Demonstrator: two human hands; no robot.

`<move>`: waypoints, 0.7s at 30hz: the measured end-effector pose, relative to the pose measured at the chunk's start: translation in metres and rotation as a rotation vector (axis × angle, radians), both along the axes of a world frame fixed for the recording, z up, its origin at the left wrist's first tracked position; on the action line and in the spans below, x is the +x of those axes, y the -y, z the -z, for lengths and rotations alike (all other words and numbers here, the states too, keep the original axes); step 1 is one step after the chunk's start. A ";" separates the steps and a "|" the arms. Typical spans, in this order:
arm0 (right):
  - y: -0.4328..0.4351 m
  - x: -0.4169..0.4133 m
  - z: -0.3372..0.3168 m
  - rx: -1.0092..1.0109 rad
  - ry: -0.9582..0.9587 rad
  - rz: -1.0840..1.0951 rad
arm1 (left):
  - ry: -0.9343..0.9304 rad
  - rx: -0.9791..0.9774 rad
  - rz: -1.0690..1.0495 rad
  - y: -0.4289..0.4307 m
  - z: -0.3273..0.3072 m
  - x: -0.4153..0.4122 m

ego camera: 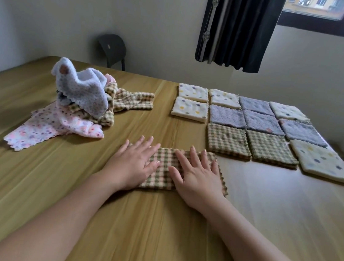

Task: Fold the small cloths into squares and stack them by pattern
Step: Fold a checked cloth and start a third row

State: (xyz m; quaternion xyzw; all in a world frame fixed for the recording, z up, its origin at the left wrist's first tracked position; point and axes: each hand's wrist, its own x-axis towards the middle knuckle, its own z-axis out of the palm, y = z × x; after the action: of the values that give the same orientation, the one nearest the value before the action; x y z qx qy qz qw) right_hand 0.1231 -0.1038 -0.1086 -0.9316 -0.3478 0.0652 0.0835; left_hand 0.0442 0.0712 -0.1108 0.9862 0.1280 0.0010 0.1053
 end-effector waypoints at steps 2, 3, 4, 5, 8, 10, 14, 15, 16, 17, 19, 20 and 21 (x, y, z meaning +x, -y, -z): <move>0.002 0.002 -0.002 -0.003 -0.012 0.033 | -0.012 0.020 -0.003 0.001 -0.001 0.002; 0.004 0.002 -0.003 -0.004 -0.016 0.048 | -0.015 0.025 -0.004 0.002 -0.001 0.003; 0.005 0.002 -0.003 -0.002 -0.016 0.060 | -0.019 0.028 -0.008 0.003 -0.001 0.003; 0.006 0.002 -0.004 0.008 -0.008 0.066 | -0.024 0.029 -0.013 0.003 -0.003 0.003; 0.007 0.000 -0.007 0.116 0.120 0.034 | -0.011 0.060 -0.046 0.003 -0.008 -0.002; 0.008 -0.003 -0.010 0.240 0.274 0.004 | 0.060 0.091 -0.092 0.004 -0.014 -0.006; 0.006 -0.008 -0.011 0.311 0.306 -0.041 | 0.327 0.158 -0.163 0.006 -0.034 -0.015; 0.006 -0.007 -0.009 0.306 0.277 -0.053 | 0.368 0.136 -0.161 0.006 -0.036 -0.016; 0.006 -0.006 -0.008 0.311 0.257 -0.075 | 0.410 0.107 -0.145 0.005 -0.037 -0.017; 0.007 -0.004 -0.007 0.319 0.245 -0.108 | 0.456 0.078 -0.114 0.005 -0.037 -0.017; 0.008 -0.001 -0.007 0.337 0.207 -0.191 | 0.529 0.005 -0.016 0.002 -0.034 -0.017; 0.009 0.000 -0.007 0.350 0.178 -0.233 | 0.537 -0.040 0.040 0.000 -0.032 -0.018; 0.009 0.002 -0.007 0.356 0.143 -0.269 | 0.523 -0.078 0.101 -0.003 -0.030 -0.017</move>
State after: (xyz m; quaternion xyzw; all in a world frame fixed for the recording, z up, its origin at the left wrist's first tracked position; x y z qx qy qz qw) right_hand 0.1253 -0.1128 -0.1018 -0.8496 -0.4800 -0.0528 0.2122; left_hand 0.0268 0.0739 -0.0808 0.9527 0.0471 0.2457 0.1725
